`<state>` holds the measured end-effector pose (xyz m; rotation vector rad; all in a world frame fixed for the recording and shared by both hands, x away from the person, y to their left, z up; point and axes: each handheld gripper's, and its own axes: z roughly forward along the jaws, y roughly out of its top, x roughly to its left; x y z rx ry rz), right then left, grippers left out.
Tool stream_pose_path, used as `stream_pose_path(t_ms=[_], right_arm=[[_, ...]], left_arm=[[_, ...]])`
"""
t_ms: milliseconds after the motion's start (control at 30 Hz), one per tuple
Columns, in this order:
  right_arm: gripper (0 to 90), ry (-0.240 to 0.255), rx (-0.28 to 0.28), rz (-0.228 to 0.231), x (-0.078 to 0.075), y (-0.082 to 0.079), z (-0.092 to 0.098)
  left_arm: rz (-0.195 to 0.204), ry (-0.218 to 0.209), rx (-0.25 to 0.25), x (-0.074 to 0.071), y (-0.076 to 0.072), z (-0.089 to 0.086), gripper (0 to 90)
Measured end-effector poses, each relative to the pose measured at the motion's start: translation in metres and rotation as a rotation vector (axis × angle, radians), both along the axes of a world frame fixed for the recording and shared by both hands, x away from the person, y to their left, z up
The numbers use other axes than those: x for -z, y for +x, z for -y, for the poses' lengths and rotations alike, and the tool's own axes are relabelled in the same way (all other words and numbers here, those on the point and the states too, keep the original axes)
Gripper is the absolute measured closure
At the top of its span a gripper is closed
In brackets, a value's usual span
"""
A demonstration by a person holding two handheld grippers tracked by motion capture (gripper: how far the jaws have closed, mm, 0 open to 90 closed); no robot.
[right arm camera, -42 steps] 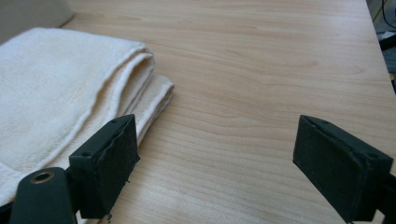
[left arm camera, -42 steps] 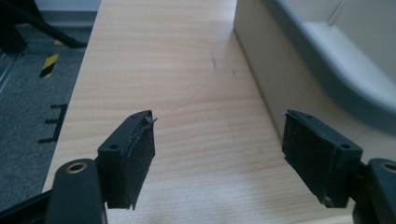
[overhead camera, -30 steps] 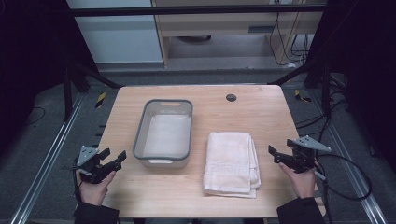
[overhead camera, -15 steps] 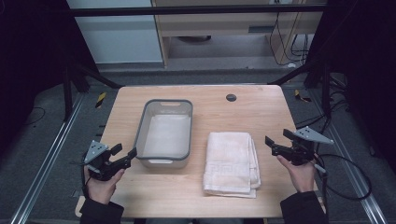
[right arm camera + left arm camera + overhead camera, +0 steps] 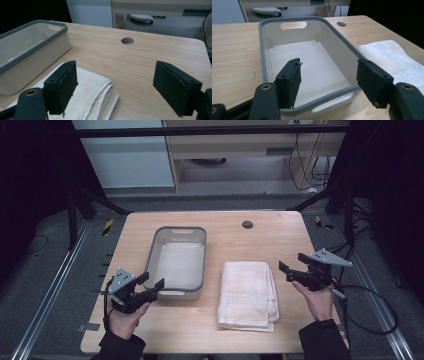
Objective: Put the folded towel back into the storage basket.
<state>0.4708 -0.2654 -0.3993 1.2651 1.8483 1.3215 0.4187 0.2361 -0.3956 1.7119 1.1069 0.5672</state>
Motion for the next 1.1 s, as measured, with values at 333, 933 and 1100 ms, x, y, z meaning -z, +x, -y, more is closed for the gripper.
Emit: stream_pose_path(t_ms=[333,933,1100], right_arm=[[18.6,0.023,-0.026,-0.007,-0.001,0.008,-0.009],[19.0,0.004,-0.043,-0.044,0.009,0.02,-0.019],[19.1,-0.008,-0.051,-0.066,0.015,0.026,-0.023]], left_arm=[[-0.028,0.018,0.081,0.003,-0.003,0.034,36.3],[-0.084,0.058,0.212,0.019,-0.004,0.093,37.4],[-0.1,0.067,0.239,0.024,-0.004,0.104,37.4]])
